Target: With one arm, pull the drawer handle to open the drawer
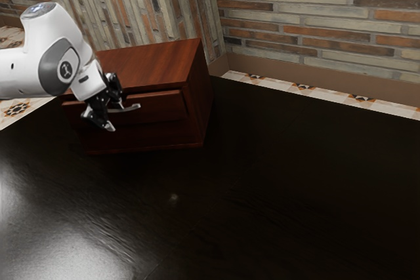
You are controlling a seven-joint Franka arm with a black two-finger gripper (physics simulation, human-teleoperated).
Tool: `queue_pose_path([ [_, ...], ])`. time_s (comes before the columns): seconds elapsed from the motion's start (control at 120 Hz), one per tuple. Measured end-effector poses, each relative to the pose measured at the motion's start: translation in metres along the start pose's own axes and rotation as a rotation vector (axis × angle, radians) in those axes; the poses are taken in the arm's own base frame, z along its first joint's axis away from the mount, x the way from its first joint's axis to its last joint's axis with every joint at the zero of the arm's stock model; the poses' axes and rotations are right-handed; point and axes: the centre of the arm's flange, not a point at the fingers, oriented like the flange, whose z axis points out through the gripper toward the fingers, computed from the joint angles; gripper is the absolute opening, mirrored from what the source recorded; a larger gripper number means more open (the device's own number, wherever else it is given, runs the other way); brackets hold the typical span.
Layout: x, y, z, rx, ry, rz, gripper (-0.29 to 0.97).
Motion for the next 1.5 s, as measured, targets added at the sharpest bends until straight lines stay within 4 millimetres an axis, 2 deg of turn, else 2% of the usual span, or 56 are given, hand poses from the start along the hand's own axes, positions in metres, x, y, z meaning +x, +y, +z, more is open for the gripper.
queue_pose_path([
  [0.4,0.002,0.029,-0.017,-0.001,0.028,-0.005,0.31],
  [0.75,0.004,0.052,-0.022,-0.004,0.048,-0.007,0.33],
  [0.942,0.003,0.069,-0.027,0.001,0.056,-0.007,0.32],
  [1.142,-0.007,0.083,-0.034,0.005,0.043,-0.019,0.29],
  [1.5,-0.001,0.104,-0.039,0.021,0.054,-0.021,0.29],
])
